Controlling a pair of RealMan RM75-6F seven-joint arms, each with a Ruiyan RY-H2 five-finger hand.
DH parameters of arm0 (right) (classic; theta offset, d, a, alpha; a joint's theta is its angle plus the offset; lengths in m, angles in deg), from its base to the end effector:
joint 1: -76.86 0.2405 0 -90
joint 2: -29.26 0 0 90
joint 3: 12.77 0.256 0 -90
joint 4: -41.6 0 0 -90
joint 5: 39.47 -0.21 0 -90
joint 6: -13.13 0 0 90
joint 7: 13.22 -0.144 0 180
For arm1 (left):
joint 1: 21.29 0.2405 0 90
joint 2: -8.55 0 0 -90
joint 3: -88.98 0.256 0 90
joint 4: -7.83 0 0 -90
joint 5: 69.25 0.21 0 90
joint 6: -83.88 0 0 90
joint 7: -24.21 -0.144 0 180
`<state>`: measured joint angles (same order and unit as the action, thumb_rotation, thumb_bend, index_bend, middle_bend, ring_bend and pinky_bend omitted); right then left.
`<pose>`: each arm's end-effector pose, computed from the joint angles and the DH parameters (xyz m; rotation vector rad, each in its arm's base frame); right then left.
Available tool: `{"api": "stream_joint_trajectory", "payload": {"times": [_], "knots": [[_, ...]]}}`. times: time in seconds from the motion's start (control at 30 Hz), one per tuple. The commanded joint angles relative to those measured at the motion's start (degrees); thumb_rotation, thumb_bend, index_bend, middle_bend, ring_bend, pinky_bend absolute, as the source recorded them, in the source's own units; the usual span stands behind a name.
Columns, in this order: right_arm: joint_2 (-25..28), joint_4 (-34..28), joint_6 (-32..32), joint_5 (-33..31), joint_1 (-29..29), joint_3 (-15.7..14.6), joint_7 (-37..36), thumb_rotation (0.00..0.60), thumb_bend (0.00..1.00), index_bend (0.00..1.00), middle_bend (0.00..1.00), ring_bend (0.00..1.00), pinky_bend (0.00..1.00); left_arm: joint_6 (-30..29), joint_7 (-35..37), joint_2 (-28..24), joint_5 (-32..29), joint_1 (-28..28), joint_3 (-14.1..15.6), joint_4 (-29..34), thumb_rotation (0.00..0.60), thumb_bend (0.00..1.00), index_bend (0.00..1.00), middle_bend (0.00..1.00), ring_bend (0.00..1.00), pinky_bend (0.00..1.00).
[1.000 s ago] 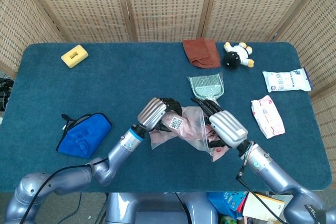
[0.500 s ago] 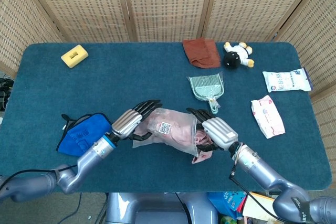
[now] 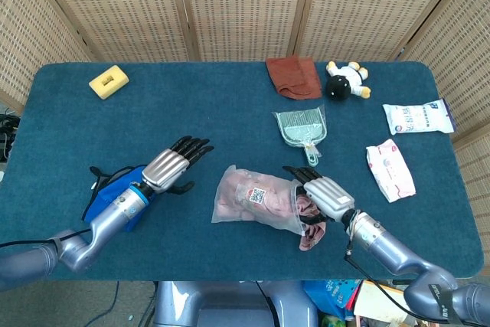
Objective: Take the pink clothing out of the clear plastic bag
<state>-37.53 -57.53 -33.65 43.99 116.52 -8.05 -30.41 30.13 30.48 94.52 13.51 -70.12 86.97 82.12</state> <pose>-0.1625 -0.3025 0.0538 2.0288 -1.3359 1.0397 -0.1485 0.3597 -0.0102 -2.1073 -0.8690 -1.0386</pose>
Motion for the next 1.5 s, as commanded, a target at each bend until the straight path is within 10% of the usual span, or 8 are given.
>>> {"api": "stream_joint_trajectory", "payload": {"times": [0.03, 0.67, 1.5], "knots": [[0.0, 0.2, -0.2, 0.4, 0.0, -0.2, -0.3, 0.6, 0.89, 0.68, 0.0, 0.0, 0.0, 3.7, -2.9, 1.2, -1.6, -2.1, -1.2, -2.2, 0.6, 0.39, 0.0, 0.0, 0.0, 0.0], [-1.0, 2.4, -1.1, 3.7, 0.7, -1.3, -4.5, 0.6, 0.89, 0.68, 0.0, 0.0, 0.0, 15.1, -1.6, 16.0, -5.3, -10.5, -6.0, -18.6, 0.6, 0.39, 0.21, 0.0, 0.0, 0.0], [0.1, 2.6, -3.0, 6.1, 0.9, -2.7, -7.6, 0.6, 0.89, 0.68, 0.0, 0.0, 0.0, 20.0, -0.3, 20.3, -7.9, -11.5, -6.7, -24.1, 0.6, 0.4, 0.42, 0.0, 0.0, 0.0]]}}
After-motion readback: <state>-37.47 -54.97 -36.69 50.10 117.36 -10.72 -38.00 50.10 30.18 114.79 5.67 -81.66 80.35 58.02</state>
